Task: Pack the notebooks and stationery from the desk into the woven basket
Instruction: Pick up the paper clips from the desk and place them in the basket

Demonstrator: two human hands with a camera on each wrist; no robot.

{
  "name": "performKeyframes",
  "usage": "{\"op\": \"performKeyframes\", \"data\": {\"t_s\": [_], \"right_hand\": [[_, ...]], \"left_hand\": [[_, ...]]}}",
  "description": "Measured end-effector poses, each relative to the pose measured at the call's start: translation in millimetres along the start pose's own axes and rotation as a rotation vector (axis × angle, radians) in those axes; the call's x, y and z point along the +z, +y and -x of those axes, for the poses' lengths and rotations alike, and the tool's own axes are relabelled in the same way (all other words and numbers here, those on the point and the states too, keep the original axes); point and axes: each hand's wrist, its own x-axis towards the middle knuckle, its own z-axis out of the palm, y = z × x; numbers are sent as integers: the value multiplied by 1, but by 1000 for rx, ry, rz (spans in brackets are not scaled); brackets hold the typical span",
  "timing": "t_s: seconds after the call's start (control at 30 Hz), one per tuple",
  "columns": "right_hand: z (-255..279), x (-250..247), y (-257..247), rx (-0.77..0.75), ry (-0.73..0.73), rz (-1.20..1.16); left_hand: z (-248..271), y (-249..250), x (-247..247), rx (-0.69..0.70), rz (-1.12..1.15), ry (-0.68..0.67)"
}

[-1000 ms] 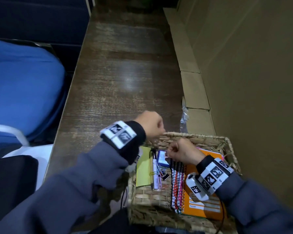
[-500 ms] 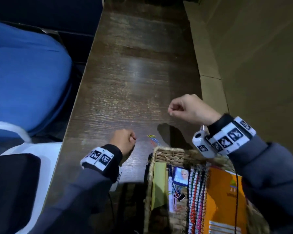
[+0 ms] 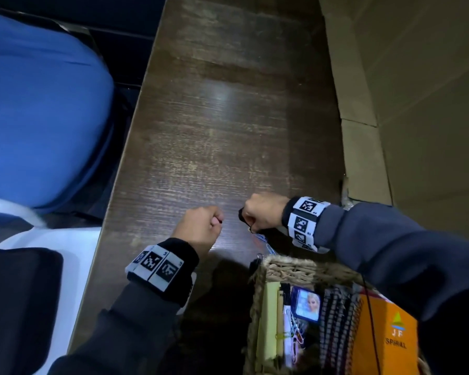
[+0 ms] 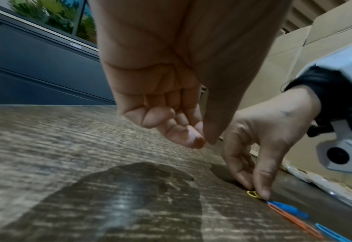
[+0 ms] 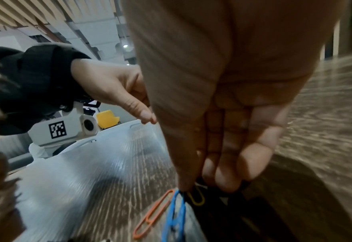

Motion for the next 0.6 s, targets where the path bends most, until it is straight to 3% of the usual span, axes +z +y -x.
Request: {"op": "performKeyframes", "data": {"t_s": [0.1,0.27,0.5,0.6], "right_hand": [[-1,2,0,8,7,0],[-1,1,2,7,-20,-76],[30,-18,49,182,238,-293],[50,-22,61,221,301,-335]], "left_hand": [[-1,4,2,26,-4,-45],[-3,26,15,224,-124,-280],[-31,55,36,374,-288,-314],[-40,64,53,324,-296,-363]]}}
